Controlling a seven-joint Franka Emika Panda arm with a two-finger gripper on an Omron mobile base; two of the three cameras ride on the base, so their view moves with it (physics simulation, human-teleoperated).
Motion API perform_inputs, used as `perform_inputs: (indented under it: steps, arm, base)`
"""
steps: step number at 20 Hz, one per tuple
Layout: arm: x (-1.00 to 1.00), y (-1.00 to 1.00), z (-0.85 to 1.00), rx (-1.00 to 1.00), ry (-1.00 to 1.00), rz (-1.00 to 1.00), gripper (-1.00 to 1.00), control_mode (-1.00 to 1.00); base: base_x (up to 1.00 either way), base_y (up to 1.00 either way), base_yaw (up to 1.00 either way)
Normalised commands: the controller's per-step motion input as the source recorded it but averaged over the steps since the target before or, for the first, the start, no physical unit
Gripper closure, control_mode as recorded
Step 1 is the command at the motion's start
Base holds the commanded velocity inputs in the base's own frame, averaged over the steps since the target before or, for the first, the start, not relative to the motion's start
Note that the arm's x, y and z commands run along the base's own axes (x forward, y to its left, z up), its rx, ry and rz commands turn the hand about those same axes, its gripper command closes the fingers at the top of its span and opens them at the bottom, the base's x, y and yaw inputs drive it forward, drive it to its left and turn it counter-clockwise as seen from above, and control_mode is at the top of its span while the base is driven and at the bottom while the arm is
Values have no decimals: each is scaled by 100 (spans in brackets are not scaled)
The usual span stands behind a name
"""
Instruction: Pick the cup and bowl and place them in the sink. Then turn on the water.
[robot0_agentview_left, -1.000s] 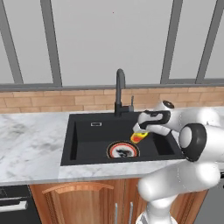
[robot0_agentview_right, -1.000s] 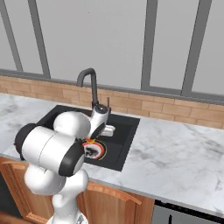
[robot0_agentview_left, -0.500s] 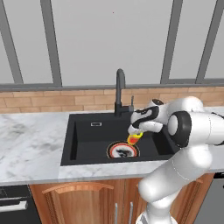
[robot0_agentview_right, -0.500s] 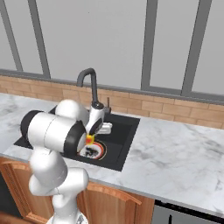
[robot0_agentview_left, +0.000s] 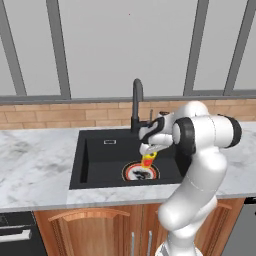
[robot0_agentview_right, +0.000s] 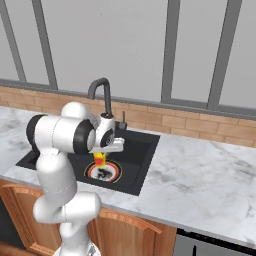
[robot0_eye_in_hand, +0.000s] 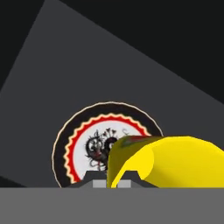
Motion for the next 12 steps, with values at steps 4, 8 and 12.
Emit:
perform_inputs:
  steps: [4, 8, 12]
  arm:
    - [21, 12, -28, -10, 2, 10, 100, -100]
    - [15, 2, -31, -9, 0, 9, 100, -100]
    - [16, 4, -33, -10, 0, 7, 100, -100]
  base:
    - [0, 0, 0]
    - [0, 0, 0]
    - [0, 0, 0]
